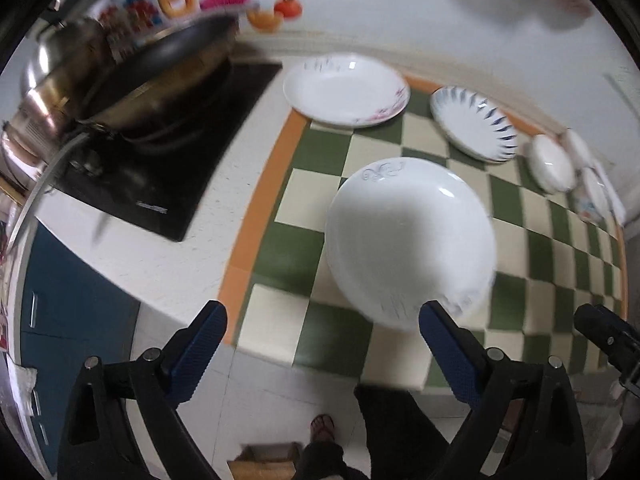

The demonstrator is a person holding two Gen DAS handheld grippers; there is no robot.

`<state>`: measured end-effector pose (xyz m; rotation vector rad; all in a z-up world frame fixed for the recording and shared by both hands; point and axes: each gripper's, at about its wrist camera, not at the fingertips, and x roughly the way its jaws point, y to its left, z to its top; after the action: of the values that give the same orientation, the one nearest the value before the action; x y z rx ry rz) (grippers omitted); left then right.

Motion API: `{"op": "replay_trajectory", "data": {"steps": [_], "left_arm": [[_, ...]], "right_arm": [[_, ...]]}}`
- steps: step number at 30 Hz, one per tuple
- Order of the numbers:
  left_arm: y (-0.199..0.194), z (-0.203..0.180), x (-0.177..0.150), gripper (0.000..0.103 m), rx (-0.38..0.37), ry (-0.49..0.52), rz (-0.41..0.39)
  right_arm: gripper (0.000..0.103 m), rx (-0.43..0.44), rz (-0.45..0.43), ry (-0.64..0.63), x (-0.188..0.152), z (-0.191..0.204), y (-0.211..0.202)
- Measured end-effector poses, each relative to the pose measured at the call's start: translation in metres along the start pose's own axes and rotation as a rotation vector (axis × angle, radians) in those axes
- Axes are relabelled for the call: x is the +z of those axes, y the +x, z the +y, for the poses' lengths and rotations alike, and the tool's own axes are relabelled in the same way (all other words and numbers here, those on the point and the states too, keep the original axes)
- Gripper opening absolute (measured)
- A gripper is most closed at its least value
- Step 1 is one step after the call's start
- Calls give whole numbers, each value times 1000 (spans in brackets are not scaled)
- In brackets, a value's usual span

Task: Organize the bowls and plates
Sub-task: 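Lower both tools onto the grey-swirl white plate rim and grip it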

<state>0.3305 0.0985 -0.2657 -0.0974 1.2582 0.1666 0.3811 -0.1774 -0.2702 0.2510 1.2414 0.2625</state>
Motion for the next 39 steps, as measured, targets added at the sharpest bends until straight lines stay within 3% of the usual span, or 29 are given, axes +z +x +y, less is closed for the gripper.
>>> {"op": "replay_trajectory", "data": {"steps": [4, 6, 10, 14, 19, 22, 31, 39], "left_arm": [[51, -2, 25, 96, 8, -58, 94], [72, 0, 34, 93, 9, -84, 122], [105, 5, 48, 76, -40, -128, 177], [134, 5, 54, 51, -50, -125, 242], [142, 2, 61, 37, -108, -113, 241], [139, -1, 63, 35, -111, -98, 234], [133, -5, 60, 34, -112, -60, 214], [111, -39, 58, 34, -123, -10, 179]], "right_arm": [[91, 32, 123, -12, 52, -18, 73], [84, 58, 189, 0, 69, -28, 106], [68, 114, 297, 4, 97, -40, 166], [58, 162, 352, 10, 108, -39, 196], [27, 205, 400, -25, 112, -29, 220], [15, 213, 399, -40, 113, -25, 224], [14, 223, 360, -38, 108, -20, 216], [14, 217, 325, -45, 101, -35, 188]]}}
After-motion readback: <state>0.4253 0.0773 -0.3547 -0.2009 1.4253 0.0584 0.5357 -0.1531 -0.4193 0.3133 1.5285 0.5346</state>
